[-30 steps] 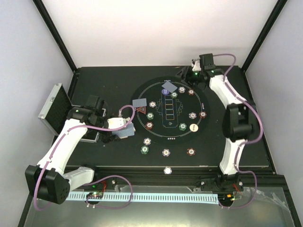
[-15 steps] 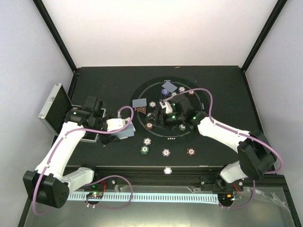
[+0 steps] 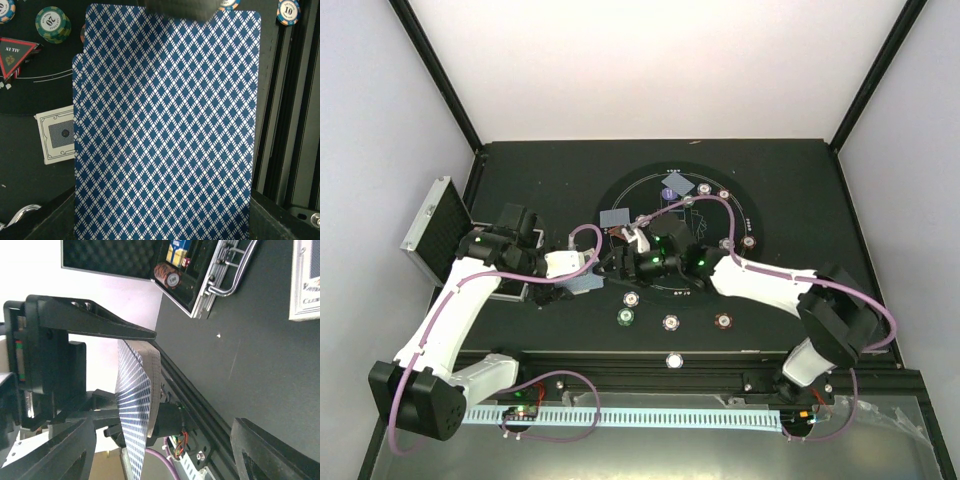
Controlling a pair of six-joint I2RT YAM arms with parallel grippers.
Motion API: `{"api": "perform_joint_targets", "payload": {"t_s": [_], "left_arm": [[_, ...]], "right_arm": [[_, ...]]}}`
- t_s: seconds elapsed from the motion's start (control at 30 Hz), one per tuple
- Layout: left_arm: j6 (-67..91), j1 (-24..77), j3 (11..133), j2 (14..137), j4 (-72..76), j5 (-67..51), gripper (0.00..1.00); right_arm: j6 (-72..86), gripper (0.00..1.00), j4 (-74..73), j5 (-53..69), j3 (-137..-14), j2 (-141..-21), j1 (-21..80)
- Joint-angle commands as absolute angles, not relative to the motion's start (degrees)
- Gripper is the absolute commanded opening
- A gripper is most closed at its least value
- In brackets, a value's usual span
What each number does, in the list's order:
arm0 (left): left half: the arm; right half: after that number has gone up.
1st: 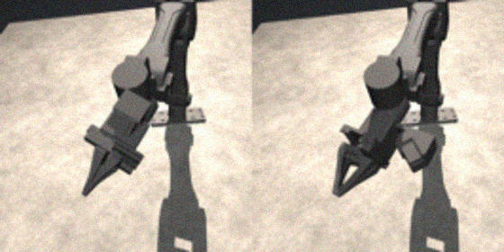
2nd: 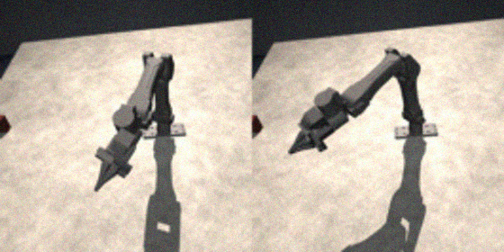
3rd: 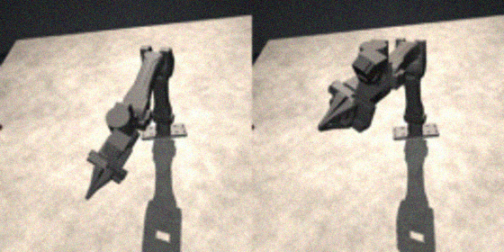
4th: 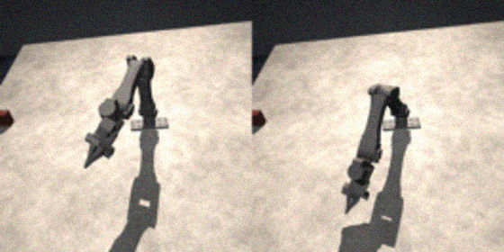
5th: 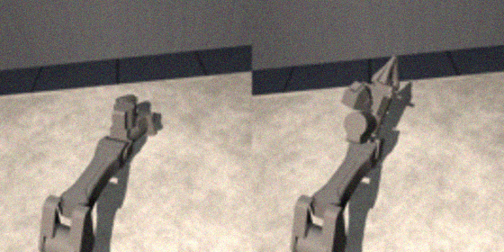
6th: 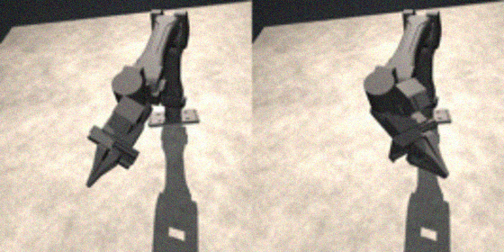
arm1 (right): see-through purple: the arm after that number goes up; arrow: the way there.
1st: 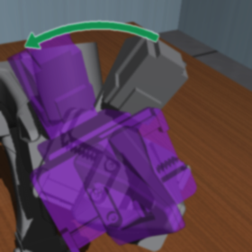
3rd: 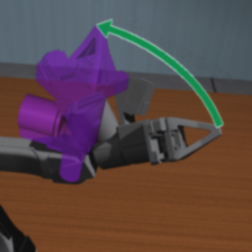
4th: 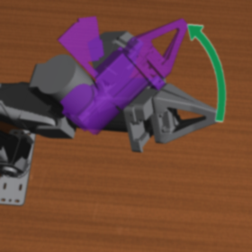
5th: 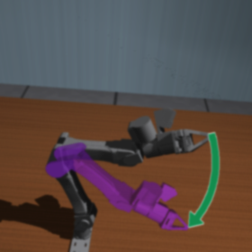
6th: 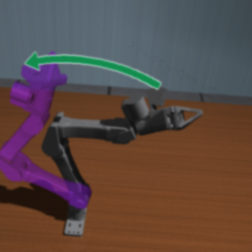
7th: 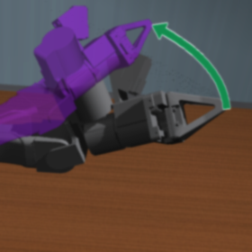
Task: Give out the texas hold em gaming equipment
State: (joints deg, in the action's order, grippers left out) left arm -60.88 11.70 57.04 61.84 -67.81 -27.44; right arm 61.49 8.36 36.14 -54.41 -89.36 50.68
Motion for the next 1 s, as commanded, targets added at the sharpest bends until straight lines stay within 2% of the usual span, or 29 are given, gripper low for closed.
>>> {"api": "perform_joint_targets", "payload": {"t_s": [0.0, 0.13, 0.27, 0.5, 0.63, 0.8, 0.97], "left_arm": [[-62.2, 11.6, 58.7, 60.5, -69.7, -29.6, 0.02], [-62.3, 11.6, 58.7, 60.5, -69.8, -29.7, 0.01], [-62.3, 11.6, 58.8, 60.3, -69.9, -29.6, 0.02], [-62.3, 11.6, 58.5, 60.0, -69.7, -29.4, 0.02], [-62.2, 11.6, 58.5, 60.1, -69.5, -29.6, 0.02], [-62.2, 11.6, 58.5, 60.3, -69.3, -29.5, 0.02], [-62.1, 11.6, 58.4, 60.5, -69.0, -29.5, 0.02]], "right_arm": [[63.3, 0.75, 12.3, 36.1, -57.1, -92.8, 52.8], [63.8, 0.74, 13.0, 36.4, -59.4, -95.7, 54.0], [63.9, 0.68, 13.0, 36.3, -60.3, -97.2, 54.1], [63.3, 0.50, 11.8, 35.4, -59.0, -96.5, 53.9], [62.3, 0.45, 10.2, 34.8, -57.5, -95.2, 53.3], [61.9, 0.30, 8.9, 33.8, -55.9, -92.9, 52.7], [62.1, 0.11, 8.4, 33.5, -55.8, -91.0, 52.6]]}}
